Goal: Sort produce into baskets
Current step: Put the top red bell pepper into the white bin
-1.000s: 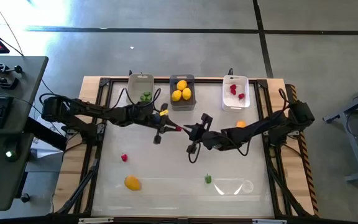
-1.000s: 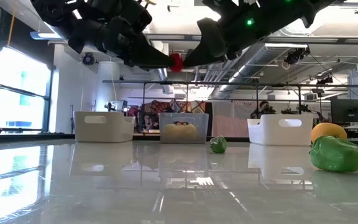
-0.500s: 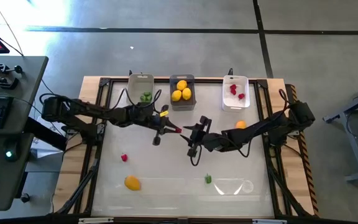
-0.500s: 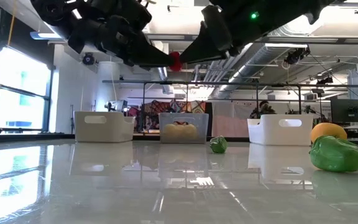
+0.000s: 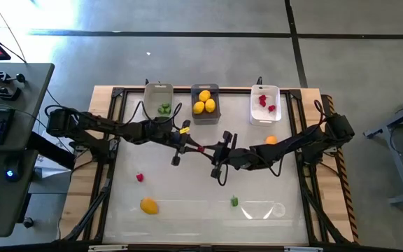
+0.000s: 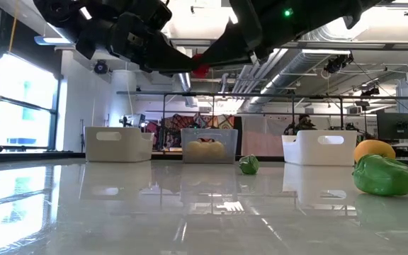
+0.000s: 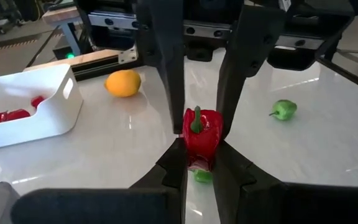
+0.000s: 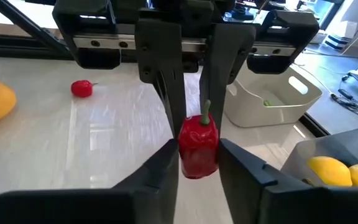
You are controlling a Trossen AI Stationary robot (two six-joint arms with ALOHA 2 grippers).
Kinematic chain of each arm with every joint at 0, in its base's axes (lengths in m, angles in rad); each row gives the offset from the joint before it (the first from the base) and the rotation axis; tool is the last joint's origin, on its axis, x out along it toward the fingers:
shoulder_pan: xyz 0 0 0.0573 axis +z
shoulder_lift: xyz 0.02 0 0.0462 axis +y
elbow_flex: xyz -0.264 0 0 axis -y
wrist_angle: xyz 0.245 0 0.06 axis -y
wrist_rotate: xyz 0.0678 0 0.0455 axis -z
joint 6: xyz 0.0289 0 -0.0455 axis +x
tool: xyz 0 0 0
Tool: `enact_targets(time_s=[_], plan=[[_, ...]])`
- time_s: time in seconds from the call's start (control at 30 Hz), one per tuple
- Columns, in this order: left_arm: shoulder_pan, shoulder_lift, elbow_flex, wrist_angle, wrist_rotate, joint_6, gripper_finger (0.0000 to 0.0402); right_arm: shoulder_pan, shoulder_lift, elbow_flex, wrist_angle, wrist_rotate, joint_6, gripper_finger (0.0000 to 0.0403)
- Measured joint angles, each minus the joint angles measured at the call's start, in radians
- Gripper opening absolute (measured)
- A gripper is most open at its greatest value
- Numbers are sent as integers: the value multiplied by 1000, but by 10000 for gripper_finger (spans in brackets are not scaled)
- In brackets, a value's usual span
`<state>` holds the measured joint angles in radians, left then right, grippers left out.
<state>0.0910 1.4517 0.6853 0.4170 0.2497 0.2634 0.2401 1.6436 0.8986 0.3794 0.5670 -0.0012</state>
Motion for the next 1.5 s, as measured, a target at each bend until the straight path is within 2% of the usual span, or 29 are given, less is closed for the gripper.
enact_targets(time_s=[0.2, 0.3, 0.47, 0.63, 0.8, 0.93, 1.13, 1.23, 1.5], plan=[[-1, 0, 0, -5, -32, -34, 57, 0, 0, 0, -1, 4, -9, 41], [-1, -1, 0, -10, -54, -39, 87, -1, 0, 0, -1, 5, -24, 24], [-1, -1, 1, -39, -98, -44, 147, 0, -2, 0, 6, 15, -35, 18], [1, -1, 1, -42, -176, -13, 189, -5, -37, 0, -24, 101, -59, 17], [0, -1, 1, -55, -176, 7, 203, -60, -157, 0, -216, 227, -37, 17], [0, -1, 1, -55, -152, 0, 204, -168, -270, 0, -508, 259, 105, 16], [0, -1, 0, -54, -129, 0, 204, -422, -346, 0, -879, 233, 326, 16], [0, -1, 0, -54, -129, 0, 204, -567, -333, -4, -948, 178, 358, 16], [1, -1, 0, -54, -129, -1, 204, -870, -245, -11, -940, -37, 317, 16]])
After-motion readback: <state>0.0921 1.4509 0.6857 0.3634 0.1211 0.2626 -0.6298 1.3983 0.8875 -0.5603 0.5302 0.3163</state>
